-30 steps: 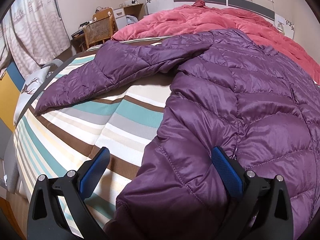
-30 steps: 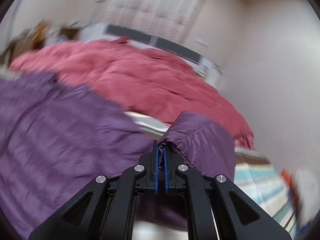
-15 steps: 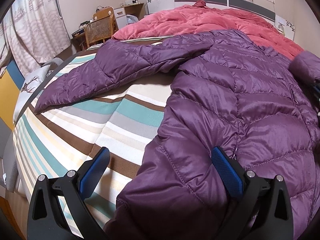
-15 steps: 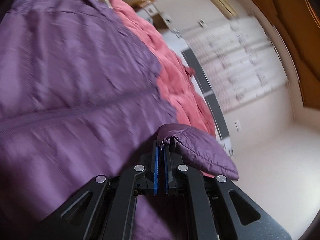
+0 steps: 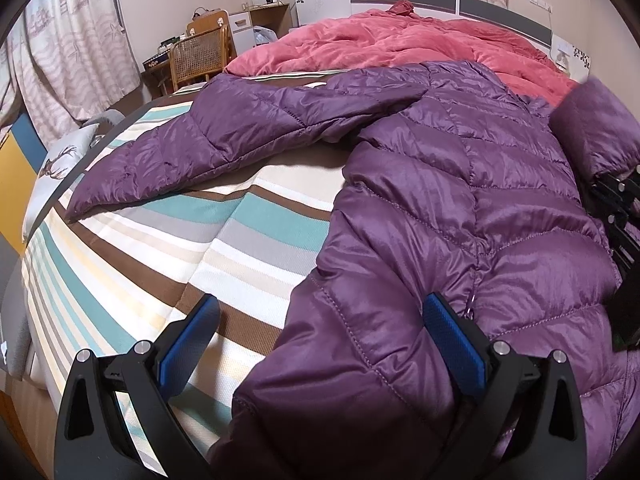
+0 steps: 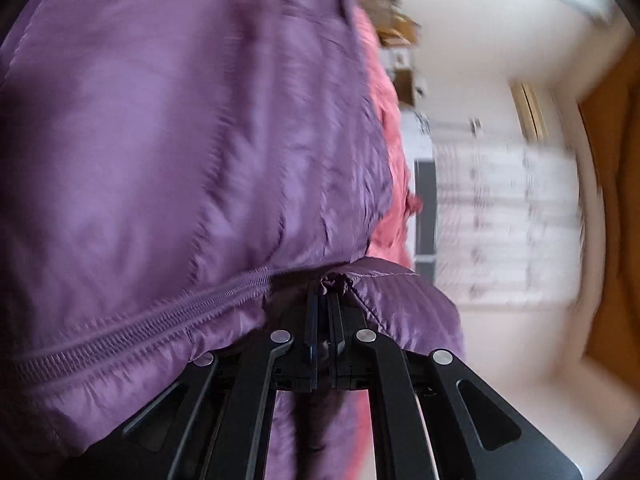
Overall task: Fold large clothes
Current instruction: 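Grasp the sleeve cuff with the right gripper and fold it across the jacket body, then open the right gripper to release the folded sleeve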
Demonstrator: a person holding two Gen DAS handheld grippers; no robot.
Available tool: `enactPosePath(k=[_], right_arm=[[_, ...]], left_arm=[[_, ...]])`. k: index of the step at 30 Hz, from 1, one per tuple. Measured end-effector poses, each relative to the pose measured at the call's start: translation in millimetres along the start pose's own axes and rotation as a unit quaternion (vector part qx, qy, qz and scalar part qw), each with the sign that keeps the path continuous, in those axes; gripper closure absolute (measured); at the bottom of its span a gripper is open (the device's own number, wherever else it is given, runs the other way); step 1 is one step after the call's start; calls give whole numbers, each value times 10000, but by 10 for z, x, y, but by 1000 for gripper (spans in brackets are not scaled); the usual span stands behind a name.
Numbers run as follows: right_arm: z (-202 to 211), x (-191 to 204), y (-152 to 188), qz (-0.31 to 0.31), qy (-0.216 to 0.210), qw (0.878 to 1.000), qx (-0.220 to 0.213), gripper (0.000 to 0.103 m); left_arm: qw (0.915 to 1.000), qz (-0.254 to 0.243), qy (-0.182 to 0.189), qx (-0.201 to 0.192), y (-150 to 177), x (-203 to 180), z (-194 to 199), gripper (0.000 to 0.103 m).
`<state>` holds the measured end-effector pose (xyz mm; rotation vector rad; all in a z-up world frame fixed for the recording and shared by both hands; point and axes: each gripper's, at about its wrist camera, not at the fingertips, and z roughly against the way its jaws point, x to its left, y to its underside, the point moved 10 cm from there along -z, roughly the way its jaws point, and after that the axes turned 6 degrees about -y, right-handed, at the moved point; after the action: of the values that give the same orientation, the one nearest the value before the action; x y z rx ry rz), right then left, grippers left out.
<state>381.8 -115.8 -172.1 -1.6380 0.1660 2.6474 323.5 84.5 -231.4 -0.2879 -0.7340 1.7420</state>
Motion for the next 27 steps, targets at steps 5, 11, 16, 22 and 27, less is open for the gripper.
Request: enactPosePath(k=[5,11,16,22,27], right_arm=[[80,-13,26,82,127,9999,69,98],[238,-88,260,-880,60,9959,197,83],[469,-310,694,-2983,-796,9511,97,61],[386,-396,1818,-6248,-1496,7638,623,61],[200,-200,2464,-7474,-1387,6416,1024,61]], left_arm=[[9996,181,181,92,25,42,-23,2],[9993,244,246,141,32,43,-26,2],[9991,210,342,131,-76,23,151,2],[9954,81,803,-508,-536,-265,533,2],[9931,-293,910,-682,-898,-744,461,2]])
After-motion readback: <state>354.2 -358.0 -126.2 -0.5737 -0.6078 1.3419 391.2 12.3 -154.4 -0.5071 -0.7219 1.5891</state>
